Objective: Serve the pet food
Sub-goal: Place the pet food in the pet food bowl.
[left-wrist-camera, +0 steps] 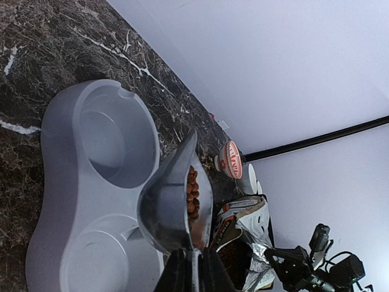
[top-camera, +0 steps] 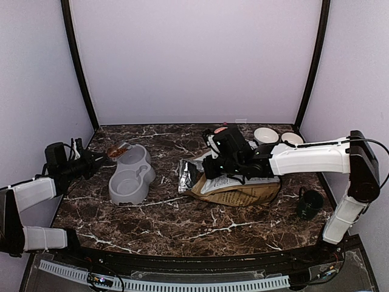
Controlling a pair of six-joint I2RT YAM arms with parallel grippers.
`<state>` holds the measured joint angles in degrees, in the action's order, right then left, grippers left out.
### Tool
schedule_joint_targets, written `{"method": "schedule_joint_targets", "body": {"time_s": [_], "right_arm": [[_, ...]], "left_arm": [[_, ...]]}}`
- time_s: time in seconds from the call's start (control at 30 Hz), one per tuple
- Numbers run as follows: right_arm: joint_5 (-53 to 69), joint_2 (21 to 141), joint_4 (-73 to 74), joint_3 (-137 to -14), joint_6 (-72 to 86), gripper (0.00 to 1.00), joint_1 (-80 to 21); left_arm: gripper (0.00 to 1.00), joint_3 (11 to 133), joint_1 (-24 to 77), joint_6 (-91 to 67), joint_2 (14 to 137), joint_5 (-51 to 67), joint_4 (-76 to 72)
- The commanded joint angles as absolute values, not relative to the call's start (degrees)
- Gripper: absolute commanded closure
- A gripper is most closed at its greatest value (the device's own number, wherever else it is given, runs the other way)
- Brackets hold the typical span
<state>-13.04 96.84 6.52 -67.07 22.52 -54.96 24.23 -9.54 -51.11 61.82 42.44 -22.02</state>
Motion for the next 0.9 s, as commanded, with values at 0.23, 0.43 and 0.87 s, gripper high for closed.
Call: {"method": "schedule_joint_targets", "body": {"time_s": [0.23,0.43,0.87], "right_arm": [[-16.4,96.3,6.8,-67.1,22.0,1.0,-53.5],[-16.4,96.5,6.7,-67.1,22.2,1.0,-53.5],[-16.8,97.2,6.8,-67.2,22.0,1.0,-53.5]], "left_arm": [[1.0,27.2,-9.9,-44.3,61.8,37.1,-15.4],[1.0,29.4,-9.9,-41.9,64.6,35.3,-12.7],[1.0,34.1,-9.8,-37.5,68.2,32.4,-6.0]]}}
